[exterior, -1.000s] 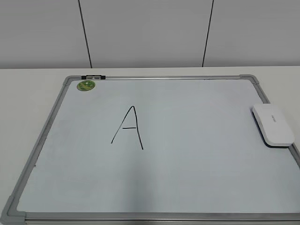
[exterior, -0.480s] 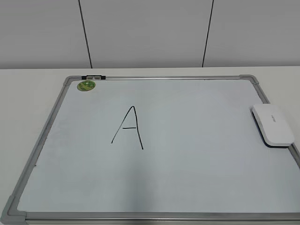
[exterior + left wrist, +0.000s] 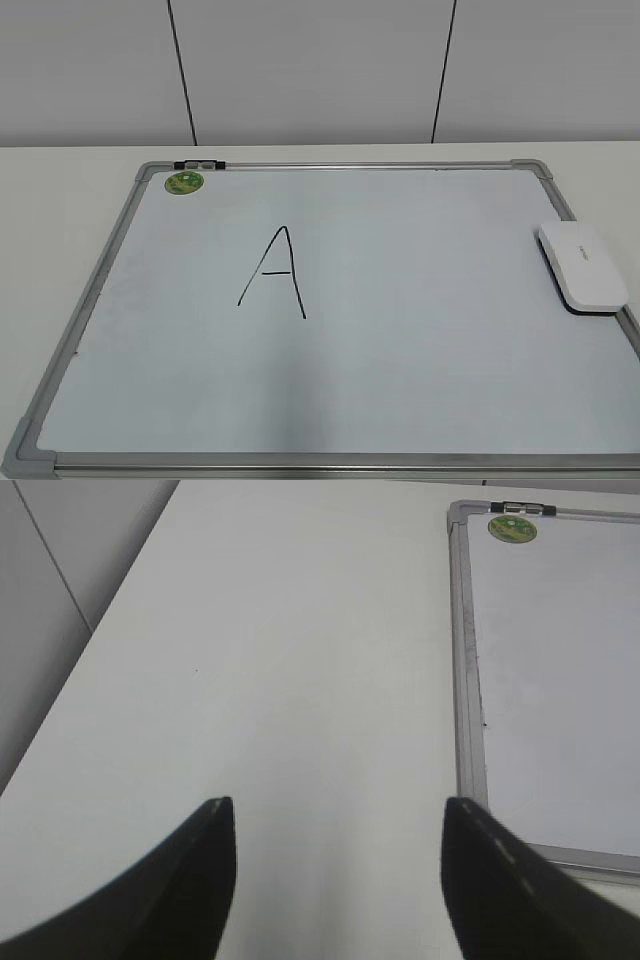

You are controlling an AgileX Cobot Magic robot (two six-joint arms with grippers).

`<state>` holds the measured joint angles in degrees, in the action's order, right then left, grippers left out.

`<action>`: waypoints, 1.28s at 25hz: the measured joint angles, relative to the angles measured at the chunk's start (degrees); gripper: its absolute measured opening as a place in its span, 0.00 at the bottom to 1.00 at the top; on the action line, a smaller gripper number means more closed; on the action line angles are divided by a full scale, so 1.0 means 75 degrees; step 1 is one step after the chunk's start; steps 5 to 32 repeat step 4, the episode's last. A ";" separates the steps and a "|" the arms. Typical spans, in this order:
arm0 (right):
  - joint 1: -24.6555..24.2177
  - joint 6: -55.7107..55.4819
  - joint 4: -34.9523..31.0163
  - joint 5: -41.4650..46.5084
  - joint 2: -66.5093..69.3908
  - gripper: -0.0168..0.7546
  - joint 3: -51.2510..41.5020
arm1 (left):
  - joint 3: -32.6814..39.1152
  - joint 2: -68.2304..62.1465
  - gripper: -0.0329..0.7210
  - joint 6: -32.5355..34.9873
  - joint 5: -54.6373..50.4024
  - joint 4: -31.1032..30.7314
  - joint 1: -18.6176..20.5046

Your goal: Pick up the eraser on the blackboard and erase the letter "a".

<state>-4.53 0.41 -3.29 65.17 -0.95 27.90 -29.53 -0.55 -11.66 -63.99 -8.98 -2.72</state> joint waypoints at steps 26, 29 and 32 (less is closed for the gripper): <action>0.0000 0.0000 0.0000 0.0000 0.0000 0.69 0.0000 | 0.0000 0.0000 0.67 0.0000 0.0000 0.0000 0.0000; 0.0000 0.0000 0.0000 0.0000 0.0000 0.69 0.0000 | 0.0000 0.0000 0.67 0.0000 0.0000 0.0000 0.0000; 0.0000 0.0000 0.0000 0.0000 0.0000 0.69 0.0000 | 0.0000 0.0000 0.67 0.0000 0.0000 0.0000 0.0000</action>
